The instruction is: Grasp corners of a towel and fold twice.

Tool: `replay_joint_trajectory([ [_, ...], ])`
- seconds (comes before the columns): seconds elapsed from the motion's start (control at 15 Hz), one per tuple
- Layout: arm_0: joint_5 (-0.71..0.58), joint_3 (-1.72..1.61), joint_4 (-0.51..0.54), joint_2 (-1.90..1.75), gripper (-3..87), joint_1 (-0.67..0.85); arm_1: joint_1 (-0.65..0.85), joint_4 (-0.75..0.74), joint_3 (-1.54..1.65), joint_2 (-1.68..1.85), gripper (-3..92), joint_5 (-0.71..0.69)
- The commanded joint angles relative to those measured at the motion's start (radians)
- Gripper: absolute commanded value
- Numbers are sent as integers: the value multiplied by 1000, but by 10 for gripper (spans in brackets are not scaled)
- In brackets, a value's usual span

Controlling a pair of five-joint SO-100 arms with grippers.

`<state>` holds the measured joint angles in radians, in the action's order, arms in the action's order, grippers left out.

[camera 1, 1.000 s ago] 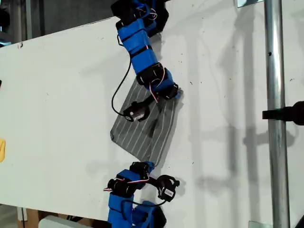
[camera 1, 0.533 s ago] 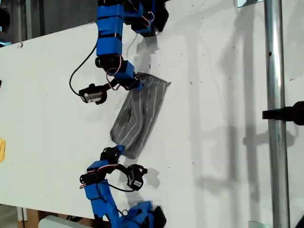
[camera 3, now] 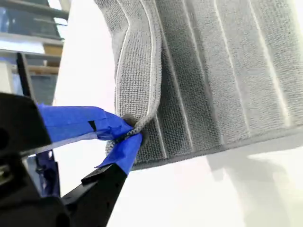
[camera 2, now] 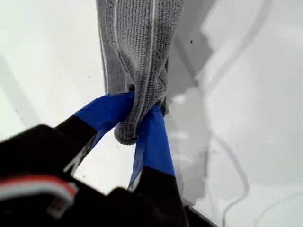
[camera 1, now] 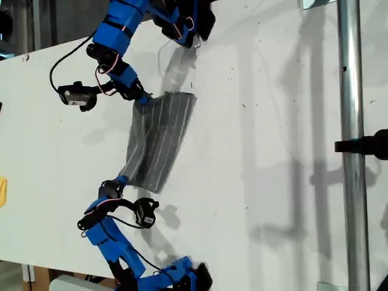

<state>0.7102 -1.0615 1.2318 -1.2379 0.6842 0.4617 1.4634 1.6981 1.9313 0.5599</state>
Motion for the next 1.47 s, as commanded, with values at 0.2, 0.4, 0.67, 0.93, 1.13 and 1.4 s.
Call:
replay_joint_trajectory([
  [0.2,57,9,-21,48,-28,-71,-255,-28,256,32,-3,222],
  [0.4,83,-41,-23,41,-28,-100,-368,-124,336,29,-3,319],
  [0.67,152,-167,-25,37,-28,-117,-399,-342,403,-106,-3,350],
  [0.93,192,-256,-52,38,-18,-115,-325,-448,394,-322,189,373],
  [1.13,184,-198,81,15,154,-117,-264,-334,394,-249,306,377],
  [1.4,206,-87,423,-156,225,-186,-172,-87,463,118,331,394],
])
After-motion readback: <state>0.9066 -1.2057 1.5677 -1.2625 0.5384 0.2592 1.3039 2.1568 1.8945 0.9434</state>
